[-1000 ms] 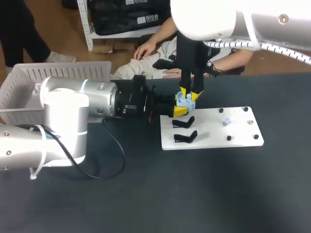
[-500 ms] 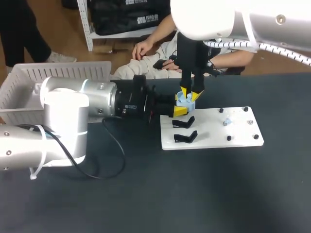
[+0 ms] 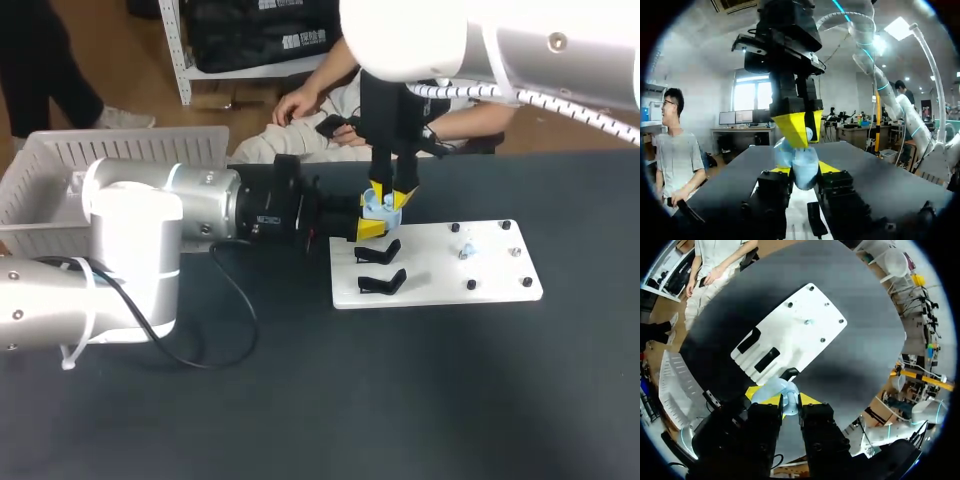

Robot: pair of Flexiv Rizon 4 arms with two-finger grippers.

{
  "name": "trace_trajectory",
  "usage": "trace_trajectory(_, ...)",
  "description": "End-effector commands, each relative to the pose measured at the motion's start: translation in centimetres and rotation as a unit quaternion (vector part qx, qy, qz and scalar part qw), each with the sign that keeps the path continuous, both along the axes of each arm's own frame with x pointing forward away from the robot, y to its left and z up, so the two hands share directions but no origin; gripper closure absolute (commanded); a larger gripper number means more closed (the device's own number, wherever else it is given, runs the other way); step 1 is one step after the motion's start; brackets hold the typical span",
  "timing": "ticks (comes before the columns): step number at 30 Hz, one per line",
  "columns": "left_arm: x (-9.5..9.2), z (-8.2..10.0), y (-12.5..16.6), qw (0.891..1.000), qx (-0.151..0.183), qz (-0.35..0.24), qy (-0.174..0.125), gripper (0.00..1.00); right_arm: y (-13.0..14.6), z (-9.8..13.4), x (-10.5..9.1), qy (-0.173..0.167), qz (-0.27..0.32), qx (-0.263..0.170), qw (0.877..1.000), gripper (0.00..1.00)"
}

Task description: Pick up each earbud case from the left stands, insert the matching earbuds, close the lid, and place the case in the box.

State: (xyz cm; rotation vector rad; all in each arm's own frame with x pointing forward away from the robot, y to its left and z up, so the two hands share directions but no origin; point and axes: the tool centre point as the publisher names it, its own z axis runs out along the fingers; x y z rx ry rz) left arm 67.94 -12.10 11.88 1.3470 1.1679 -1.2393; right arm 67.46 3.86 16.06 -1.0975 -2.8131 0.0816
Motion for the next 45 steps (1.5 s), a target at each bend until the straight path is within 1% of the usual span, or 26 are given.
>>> trace_trajectory(1, -0.2, -0.1, -0.1, 1.000, -0.001, 0.003, -0.002, 1.00, 0.4, -0.2, 0.5, 0.007, -0.001, -0.003, 1.000, 1.00)
trace_trajectory(6, -0.2, -0.1, -0.1, 1.000, -0.001, 0.003, -0.002, 1.00, 0.4, -0.4, 0.6, 0.011, -0.003, -0.003, 1.000, 1.00)
trace_trajectory(7, -0.2, -0.1, -0.1, 1.000, -0.001, 0.003, -0.002, 1.00, 0.4, -0.4, 0.6, 0.011, -0.003, -0.003, 1.000, 0.86)
trace_trajectory(10, -0.2, -0.1, -0.1, 1.000, -0.001, 0.003, -0.002, 1.00, 0.4, -0.4, 0.6, 0.009, -0.003, 0.002, 1.000, 0.39)
trace_trajectory(11, -0.2, -0.1, -0.1, 1.000, -0.001, 0.003, -0.002, 1.00, 0.5, -0.3, 0.6, 0.008, -0.003, 0.005, 1.000, 0.28)
trace_trajectory(12, -0.2, -0.1, -0.1, 1.000, -0.001, 0.003, -0.002, 1.00, 0.5, -0.1, 0.6, 0.006, -0.001, 0.009, 1.000, 0.19)
trace_trajectory(14, -0.2, -0.1, -0.1, 1.000, -0.001, 0.003, -0.002, 1.00, 0.4, 0.2, 0.4, 0.002, 0.000, 0.026, 1.000, 0.08)
trace_trajectory(15, -0.2, -0.1, -0.1, 1.000, -0.001, 0.003, -0.002, 1.00, 0.4, 0.4, 0.2, 0.000, 0.001, 0.032, 0.999, 0.07)
trace_trajectory(18, -0.2, -0.1, -0.1, 1.000, -0.001, 0.003, -0.002, 1.00, -0.1, 1.4, -0.8, -0.015, 0.004, 0.069, 0.997, 0.11)
trace_trajectory(20, -0.2, -0.1, -0.1, 1.000, -0.001, 0.003, -0.002, 1.00, -0.6, 2.0, -1.5, -0.033, 0.019, 0.089, 0.995, 0.20)
trace_trajectory(21, -0.2, -0.1, -0.1, 1.000, -0.001, 0.003, -0.002, 1.00, -0.9, 2.3, -1.7, -0.037, 0.031, 0.102, 0.994, 0.35)
trace_trajectory(22, -0.2, -0.1, -0.1, 1.000, -0.001, 0.003, -0.002, 1.00, -1.1, 2.4, -2.0, -0.041, 0.056, 0.107, 0.992, 0.41)
trace_trajectory(23, -0.2, -0.1, -0.1, 1.000, -0.001, 0.003, -0.002, 1.00, -1.5, 2.6, -2.3, -0.056, 0.067, 0.101, 0.991, 0.36)
trace_trajectory(24, -0.2, -0.1, -0.1, 1.000, -0.001, 0.003, -0.002, 1.00, -2.0, 2.8, -2.4, -0.069, 0.076, 0.113, 0.988, 0.32)
trace_trajectory(25, -0.2, -0.1, -0.1, 1.000, -0.001, 0.003, -0.002, 1.00, -2.4, 3.0, -2.6, -0.075, 0.092, 0.123, 0.985, 0.25)
trace_trajectory(26, -0.2, -0.1, -0.1, 1.000, -0.001, 0.003, -0.002, 1.00, -2.8, 3.2, -2.8, -0.088, 0.115, 0.119, 0.982, 0.16)
trace_trajectory(27, -0.2, -0.1, -0.1, 1.000, -0.001, 0.003, -0.002, 1.00, -3.4, 3.4, -2.9, -0.110, 0.117, 0.117, 0.980, 0.17)
trace_trajectory(28, -0.2, -0.1, -0.1, 1.000, -0.001, 0.003, -0.002, 1.00, -3.8, 3.6, -3.0, -0.114, 0.123, 0.132, 0.977, 0.20)
trace_trajectory(30, -0.2, -0.1, -0.1, 1.000, -0.001, 0.003, -0.002, 1.00, -4.6, 4.0, -3.2, -0.134, 0.161, 0.133, 0.969, 0.46)
trace_trajectory(31, -0.2, -0.1, -0.1, 1.000, -0.001, 0.003, -0.002, 1.00, -4.9, 4.0, -3.3, -0.140, 0.174, 0.130, 0.966, 0.47)
trace_trajectory(32, -0.2, -0.1, -0.1, 1.000, -0.001, 0.003, -0.002, 1.00, -5.3, 4.1, -3.4, -0.140, 0.190, 0.135, 0.962, 0.43)
trace_trajectory(33, -0.2, -0.1, -0.1, 1.000, -0.001, 0.003, -0.002, 1.00, -5.6, 4.1, -3.4, -0.144, 0.207, 0.134, 0.958, 0.37)
trace_trajectory(34, -0.2, -0.1, -0.1, 1.000, -0.001, 0.003, -0.002, 1.00, -5.8, 4.1, -3.5, -0.146, 0.223, 0.131, 0.955, 0.36)
trace_trajectory(35, -0.2, -0.1, -0.1, 1.000, -0.001, 0.003, -0.002, 1.00, -6.1, 4.0, -3.5, -0.149, 0.236, 0.131, 0.951, 0.38)
trace_trajectory(38, -0.2, -0.1, -0.1, 1.000, -0.001, 0.003, -0.002, 1.00, -6.9, 3.8, -3.2, -0.151, 0.270, 0.129, 0.942, 0.50)
trace_trajectory(45, -0.2, -0.1, -0.1, 1.000, -0.001, 0.003, -0.002, 1.00, -9.1, 2.0, -2.7, -0.141, 0.334, 0.121, 0.924, 0.53)
